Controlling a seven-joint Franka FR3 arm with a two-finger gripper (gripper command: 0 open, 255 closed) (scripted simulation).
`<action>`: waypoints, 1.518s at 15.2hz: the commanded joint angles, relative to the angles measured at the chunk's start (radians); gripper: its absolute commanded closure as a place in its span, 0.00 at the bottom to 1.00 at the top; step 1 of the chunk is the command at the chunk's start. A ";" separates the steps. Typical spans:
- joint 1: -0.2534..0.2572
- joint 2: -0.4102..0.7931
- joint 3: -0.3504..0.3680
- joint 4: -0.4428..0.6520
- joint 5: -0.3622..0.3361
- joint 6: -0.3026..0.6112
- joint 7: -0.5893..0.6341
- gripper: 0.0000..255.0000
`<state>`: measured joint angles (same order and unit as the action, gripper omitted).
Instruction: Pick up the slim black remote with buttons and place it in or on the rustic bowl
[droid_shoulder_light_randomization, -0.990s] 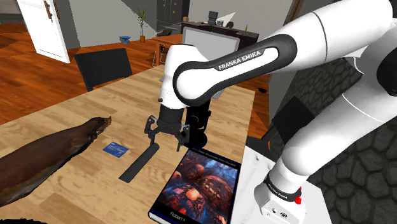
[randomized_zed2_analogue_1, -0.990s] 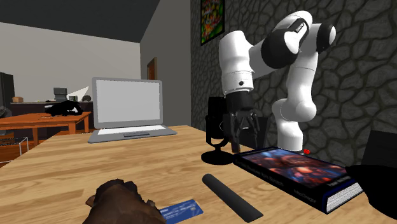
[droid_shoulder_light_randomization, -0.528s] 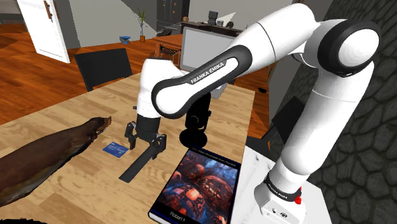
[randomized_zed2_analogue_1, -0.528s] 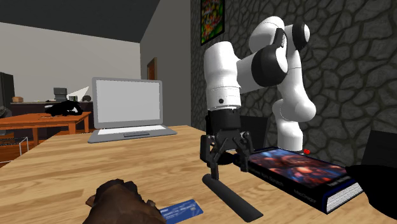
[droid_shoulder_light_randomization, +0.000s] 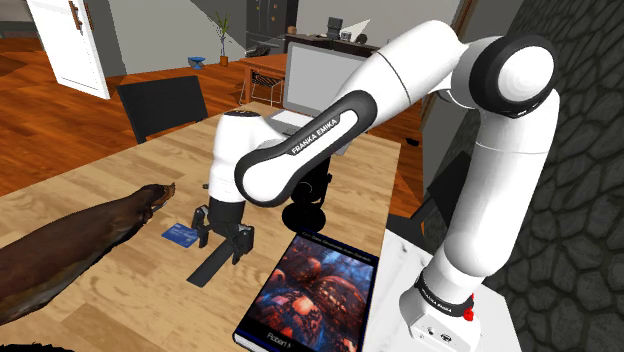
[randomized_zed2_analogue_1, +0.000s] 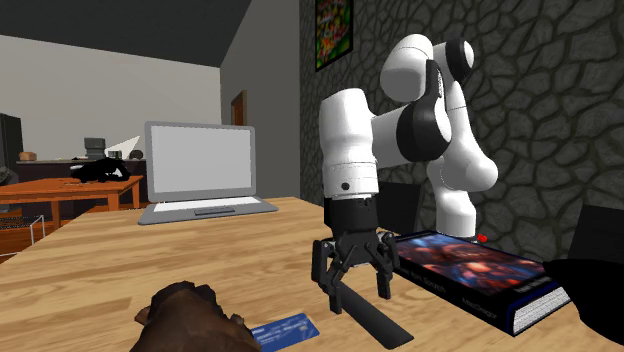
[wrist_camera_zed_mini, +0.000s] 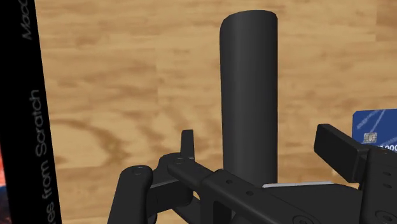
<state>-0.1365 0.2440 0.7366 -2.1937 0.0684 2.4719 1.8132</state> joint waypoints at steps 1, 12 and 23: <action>0.005 0.007 -0.003 -0.002 -0.007 0.009 0.006 0.00; 0.003 0.007 -0.003 -0.002 -0.006 0.008 0.004 1.00; -0.020 -0.058 0.022 0.021 0.046 -0.067 -0.020 1.00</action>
<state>-0.1539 0.1954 0.7548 -2.1776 0.1070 2.4173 1.7954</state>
